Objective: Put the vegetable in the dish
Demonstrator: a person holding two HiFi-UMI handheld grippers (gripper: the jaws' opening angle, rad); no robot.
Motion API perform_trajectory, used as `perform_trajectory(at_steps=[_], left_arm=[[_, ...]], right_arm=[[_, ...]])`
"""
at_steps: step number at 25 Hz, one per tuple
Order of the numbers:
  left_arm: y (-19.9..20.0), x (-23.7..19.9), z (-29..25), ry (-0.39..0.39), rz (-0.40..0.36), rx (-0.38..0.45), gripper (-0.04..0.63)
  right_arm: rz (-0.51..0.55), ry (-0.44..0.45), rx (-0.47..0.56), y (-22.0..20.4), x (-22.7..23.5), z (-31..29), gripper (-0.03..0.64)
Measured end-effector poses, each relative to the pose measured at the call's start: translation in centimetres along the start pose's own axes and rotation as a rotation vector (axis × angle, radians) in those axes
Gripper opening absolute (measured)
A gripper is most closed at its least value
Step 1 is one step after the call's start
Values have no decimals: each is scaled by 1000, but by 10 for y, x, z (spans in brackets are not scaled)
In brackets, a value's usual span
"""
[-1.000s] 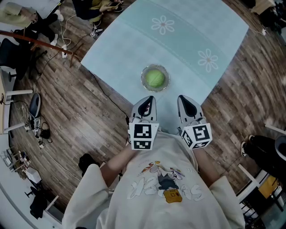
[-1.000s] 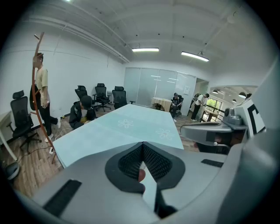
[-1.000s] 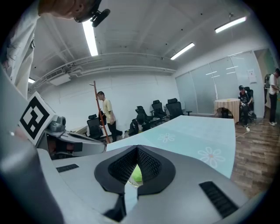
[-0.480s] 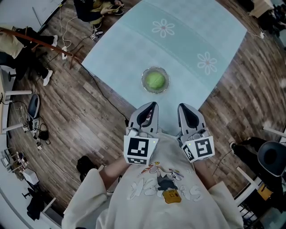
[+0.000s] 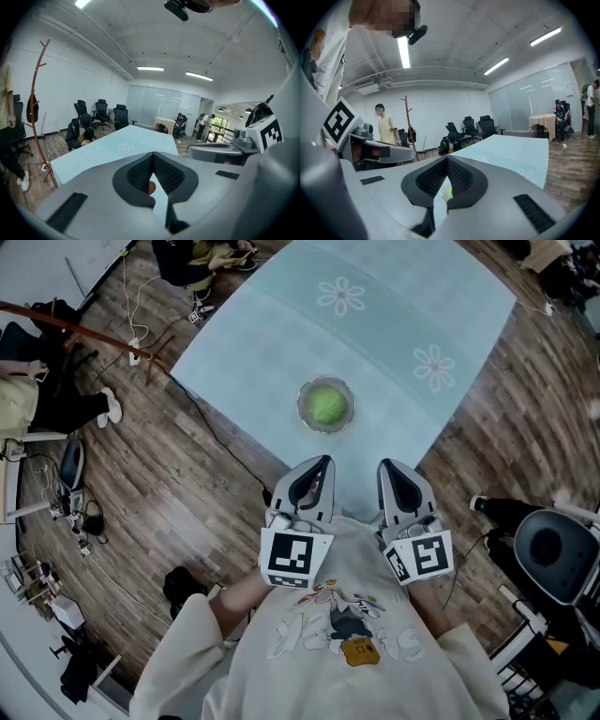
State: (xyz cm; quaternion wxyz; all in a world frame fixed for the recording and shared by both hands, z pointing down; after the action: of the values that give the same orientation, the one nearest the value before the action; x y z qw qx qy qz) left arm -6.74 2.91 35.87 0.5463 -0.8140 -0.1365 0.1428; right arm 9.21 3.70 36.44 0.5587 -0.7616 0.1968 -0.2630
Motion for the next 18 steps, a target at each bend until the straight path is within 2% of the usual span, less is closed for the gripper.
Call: perform_trajectory(at_steps=[8,18], left_arm=[[-12,9,0,-7,-9,8,8],[1,9,2,-15,-3,19,7]], right_arm=[[-4,-1,-4,-12,0,4,21],[-3,0,-24,2,-5,5,21]])
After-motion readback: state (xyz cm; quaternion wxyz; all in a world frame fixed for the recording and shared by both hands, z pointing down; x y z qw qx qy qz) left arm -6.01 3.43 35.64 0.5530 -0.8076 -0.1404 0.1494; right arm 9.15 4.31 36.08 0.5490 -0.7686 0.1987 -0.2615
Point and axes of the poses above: the fingertips, and each gripper's own axes: z backward along the fingers, x to its right, y out of its top, the point moved 7 cm from there along z, backward along the fingers, and after that the axes turned 9 degrees about y, right-handed, at the moved point
